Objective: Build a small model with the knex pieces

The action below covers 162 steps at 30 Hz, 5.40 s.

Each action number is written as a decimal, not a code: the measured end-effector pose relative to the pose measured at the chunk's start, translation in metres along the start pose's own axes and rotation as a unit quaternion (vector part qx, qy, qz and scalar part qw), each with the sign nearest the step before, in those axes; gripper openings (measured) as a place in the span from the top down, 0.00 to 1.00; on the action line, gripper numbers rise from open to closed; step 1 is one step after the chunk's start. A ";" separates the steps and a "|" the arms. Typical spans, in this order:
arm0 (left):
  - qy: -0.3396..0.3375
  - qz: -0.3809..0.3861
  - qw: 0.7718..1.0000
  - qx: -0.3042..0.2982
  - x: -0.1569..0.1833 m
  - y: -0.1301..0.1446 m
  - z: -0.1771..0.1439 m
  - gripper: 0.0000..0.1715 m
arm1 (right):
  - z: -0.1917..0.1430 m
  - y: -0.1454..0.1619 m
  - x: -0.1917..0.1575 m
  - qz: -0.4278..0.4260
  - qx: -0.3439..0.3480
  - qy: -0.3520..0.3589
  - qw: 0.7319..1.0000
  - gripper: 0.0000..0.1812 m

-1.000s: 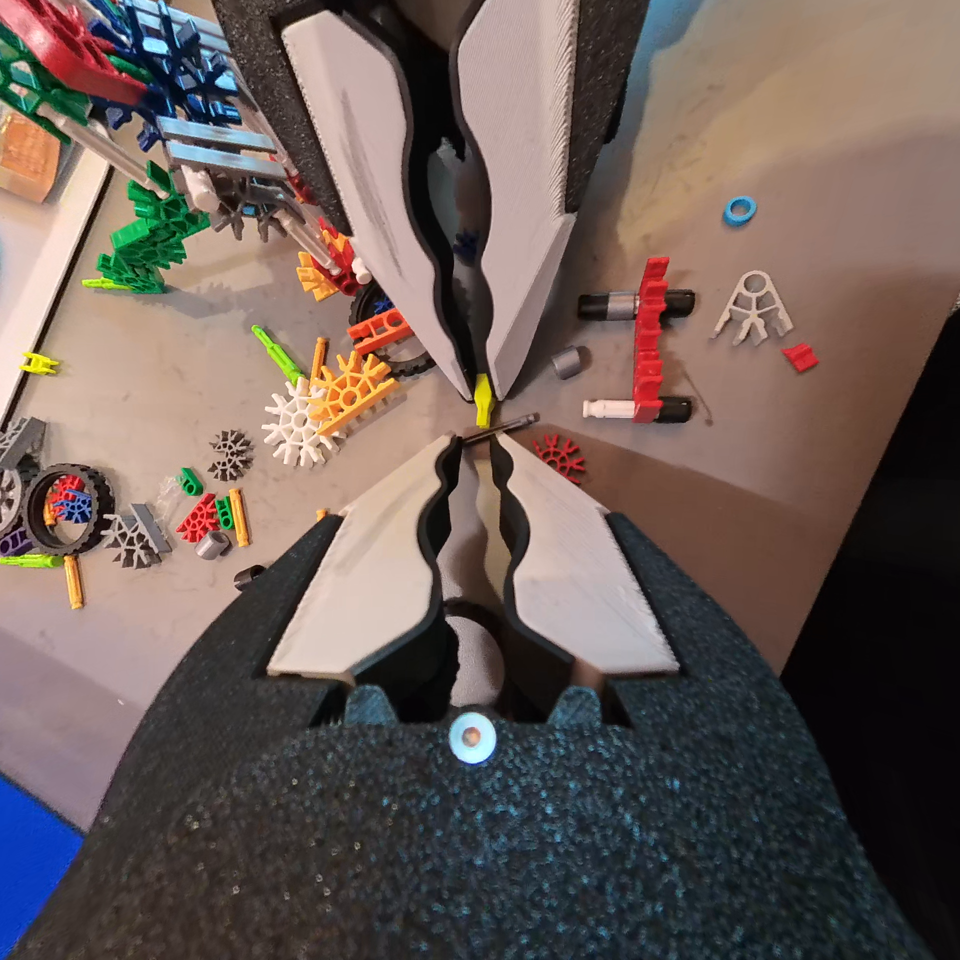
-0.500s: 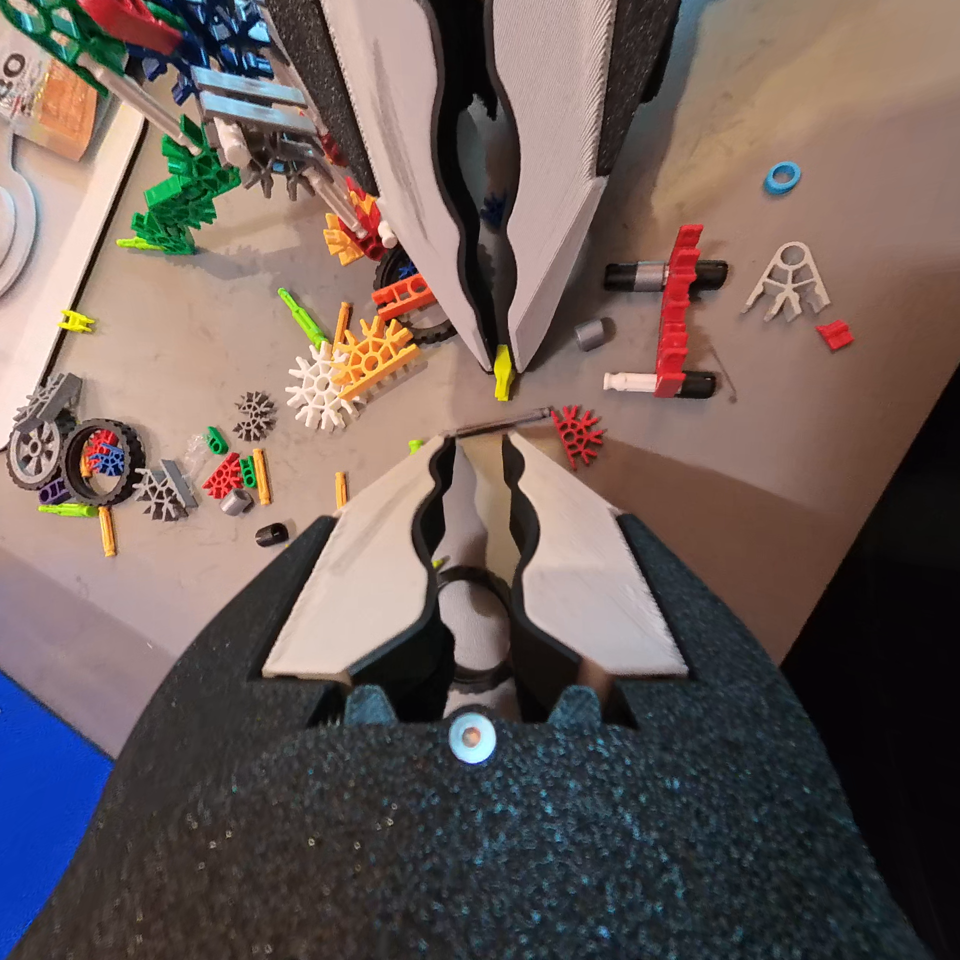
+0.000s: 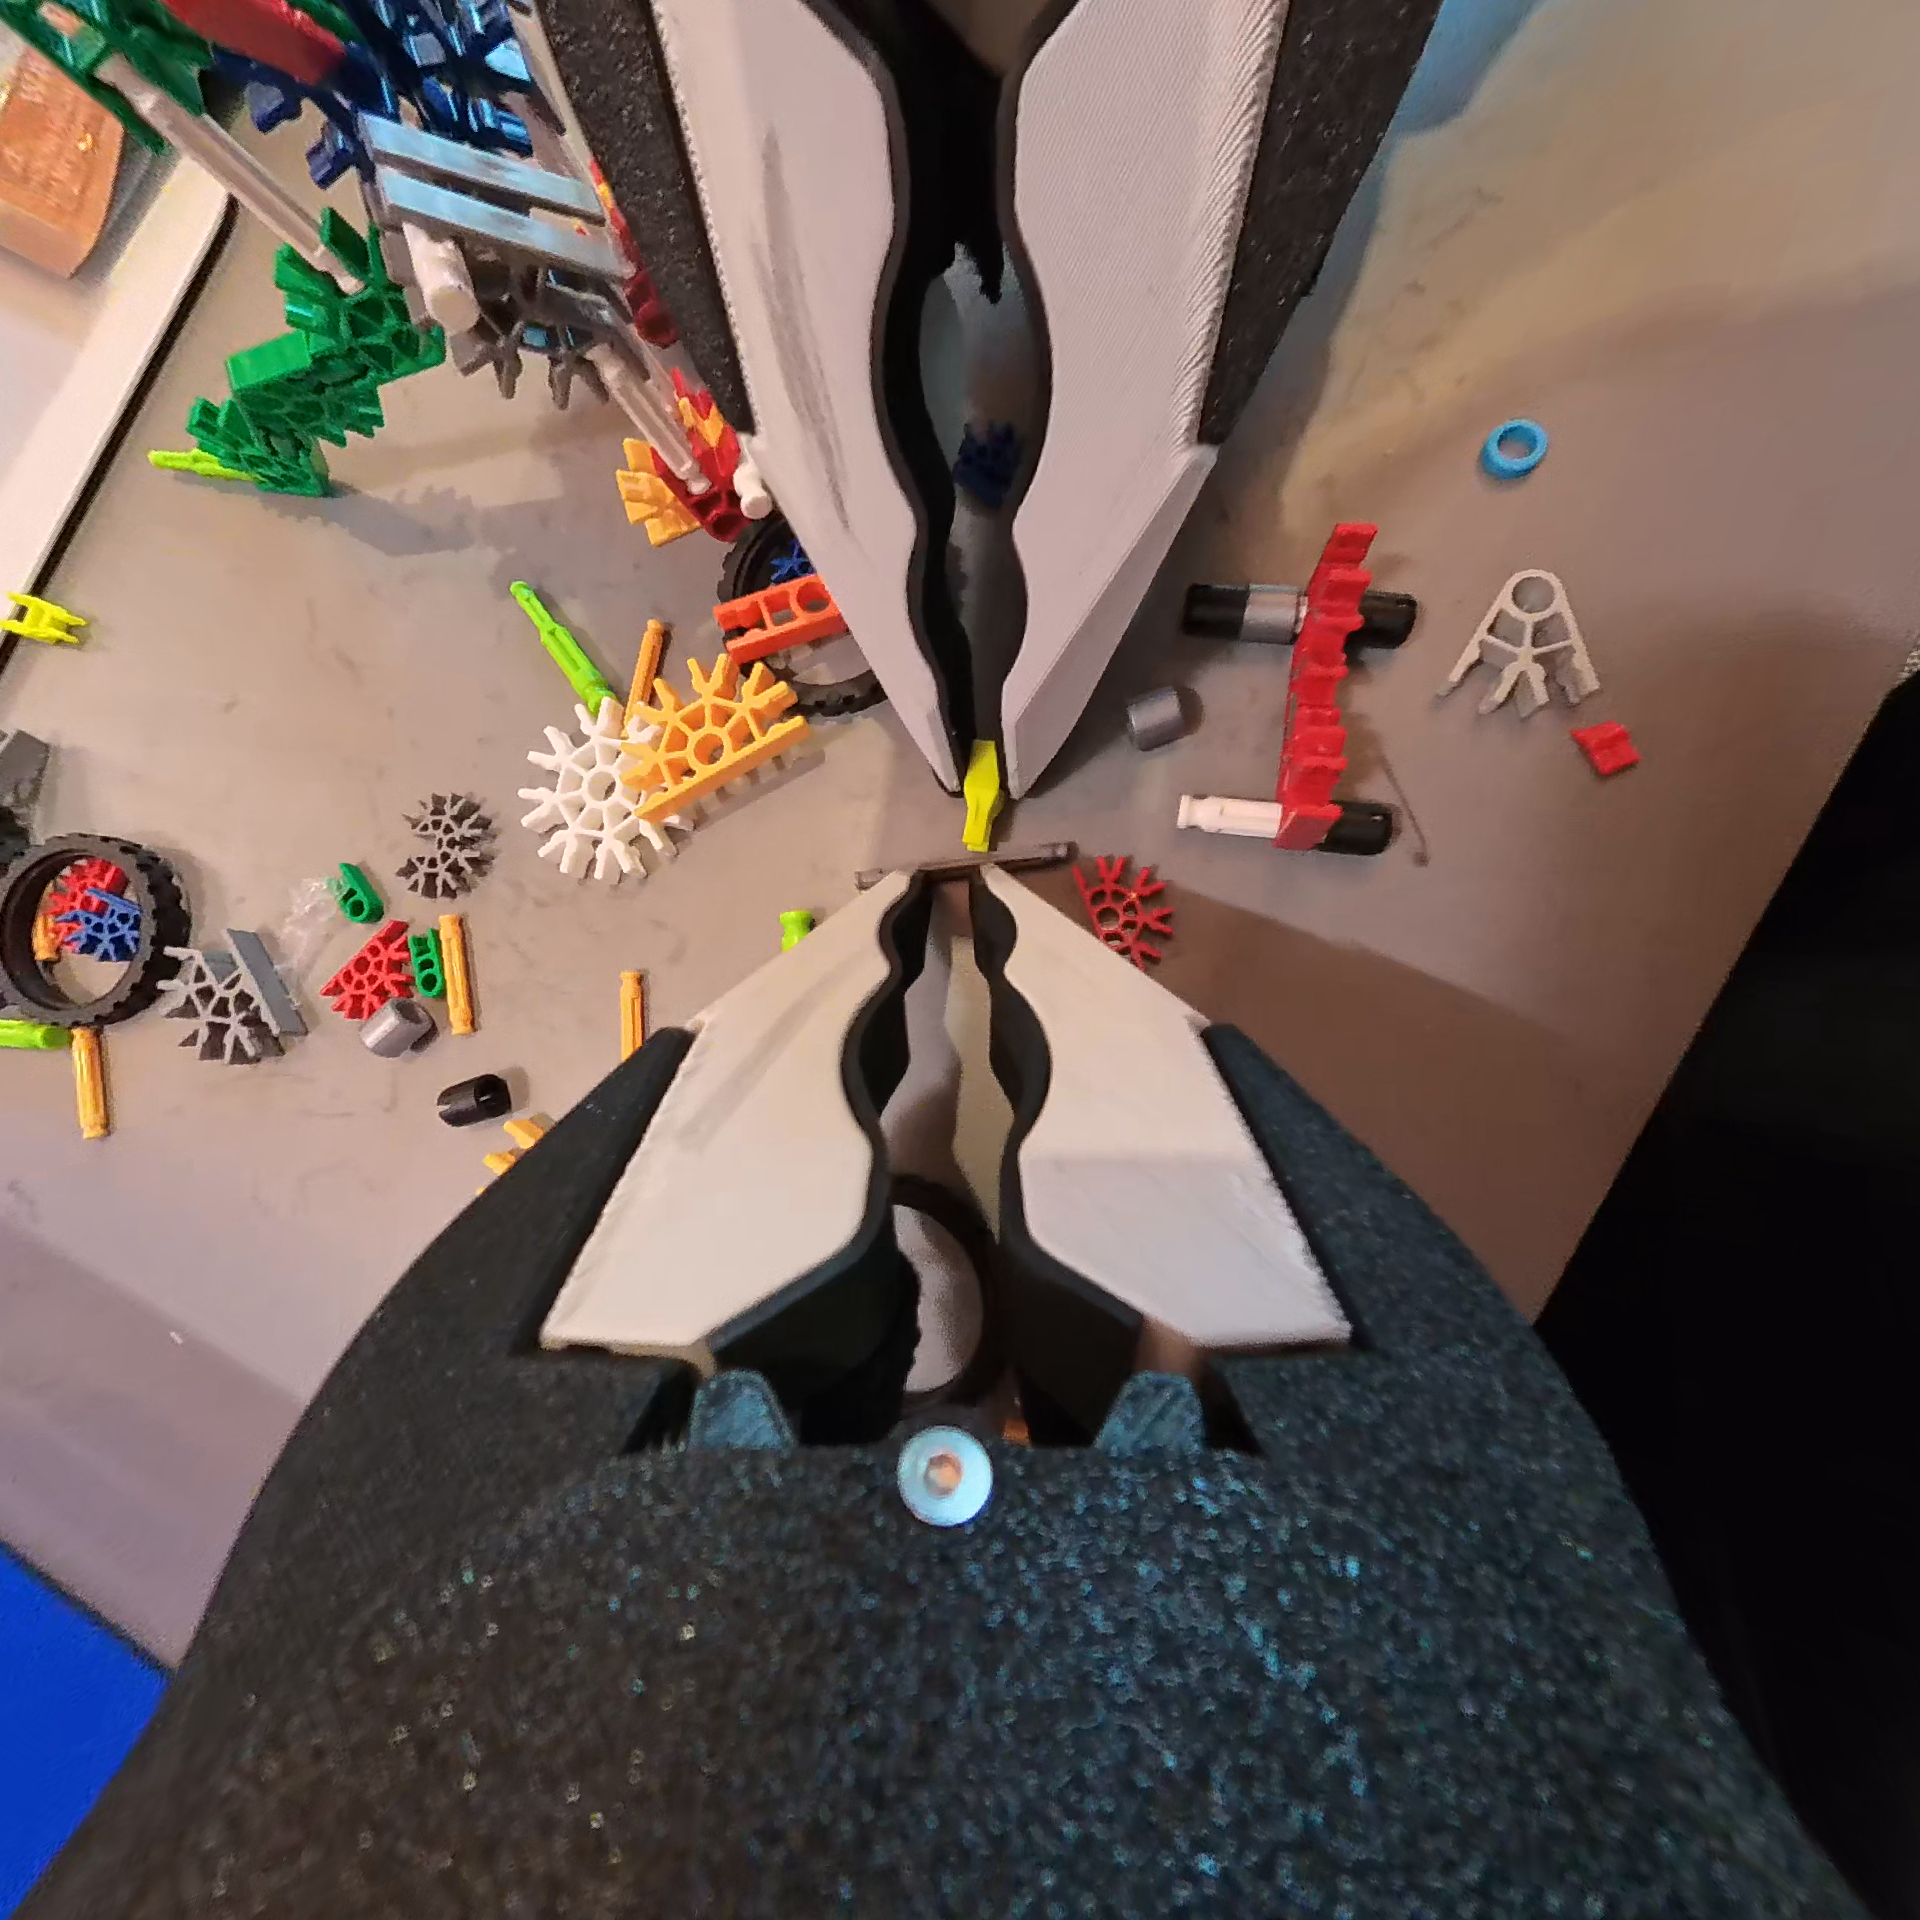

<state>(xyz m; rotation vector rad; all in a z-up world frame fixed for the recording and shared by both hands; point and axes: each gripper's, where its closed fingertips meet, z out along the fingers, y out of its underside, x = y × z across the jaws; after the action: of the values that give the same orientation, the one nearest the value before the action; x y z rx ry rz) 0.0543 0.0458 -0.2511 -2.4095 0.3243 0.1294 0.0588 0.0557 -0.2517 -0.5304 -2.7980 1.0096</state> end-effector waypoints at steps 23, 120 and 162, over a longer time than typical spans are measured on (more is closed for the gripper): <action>0.010 -0.008 0.999 0.045 0.000 -0.008 0.002 0.91 | 0.000 0.000 0.000 0.004 0.009 -0.004 1.000 0.97; -0.014 0.050 0.999 -0.010 0.000 -0.008 0.001 0.81 | -0.005 0.005 0.006 -0.007 0.009 0.023 1.000 0.97; -0.003 -0.090 0.996 -0.016 -0.004 0.008 -0.005 0.81 | -0.005 0.006 0.007 0.010 0.026 0.011 1.000 0.97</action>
<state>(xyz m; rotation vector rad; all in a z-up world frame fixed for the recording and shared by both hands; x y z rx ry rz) 0.0482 0.0376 -0.2510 -2.4553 0.1024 0.0614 0.0552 0.0656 -0.2513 -0.5608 -2.7438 1.0717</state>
